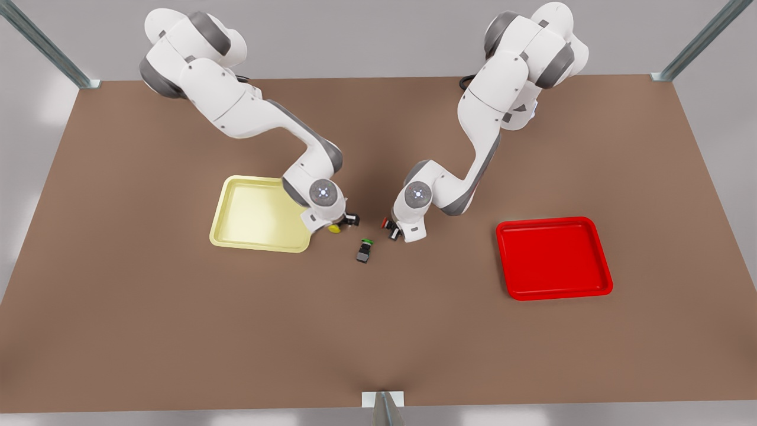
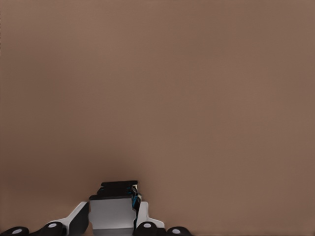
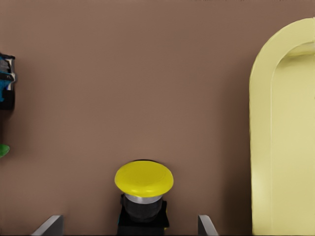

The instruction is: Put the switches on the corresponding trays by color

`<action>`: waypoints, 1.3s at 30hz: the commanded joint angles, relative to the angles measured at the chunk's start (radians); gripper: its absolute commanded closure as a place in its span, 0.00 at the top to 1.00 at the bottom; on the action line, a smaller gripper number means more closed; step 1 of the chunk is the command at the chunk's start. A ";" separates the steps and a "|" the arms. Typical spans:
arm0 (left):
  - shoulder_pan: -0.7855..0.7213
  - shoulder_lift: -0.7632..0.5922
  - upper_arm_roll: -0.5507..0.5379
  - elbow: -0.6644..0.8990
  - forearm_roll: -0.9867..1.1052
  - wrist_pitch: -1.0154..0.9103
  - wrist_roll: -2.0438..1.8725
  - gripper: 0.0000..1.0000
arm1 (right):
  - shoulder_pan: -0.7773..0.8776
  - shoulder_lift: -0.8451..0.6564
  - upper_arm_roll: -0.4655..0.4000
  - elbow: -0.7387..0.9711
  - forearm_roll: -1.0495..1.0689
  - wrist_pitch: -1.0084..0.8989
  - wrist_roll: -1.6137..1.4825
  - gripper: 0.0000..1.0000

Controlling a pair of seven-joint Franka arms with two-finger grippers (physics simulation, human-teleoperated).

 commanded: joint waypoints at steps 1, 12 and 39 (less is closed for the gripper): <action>0.000 0.000 0.000 0.000 0.000 0.000 0.001 0.51 | 0.000 0.000 0.000 -0.005 0.000 0.001 0.000 1.00; 0.000 0.001 0.000 0.000 0.000 0.000 0.001 0.50 | -0.008 0.038 0.010 -0.032 -0.002 0.036 0.037 0.86; 0.124 -0.150 0.563 -0.003 -0.037 -0.397 1.128 0.51 | -0.054 0.000 0.037 -0.028 -0.003 0.002 0.039 0.48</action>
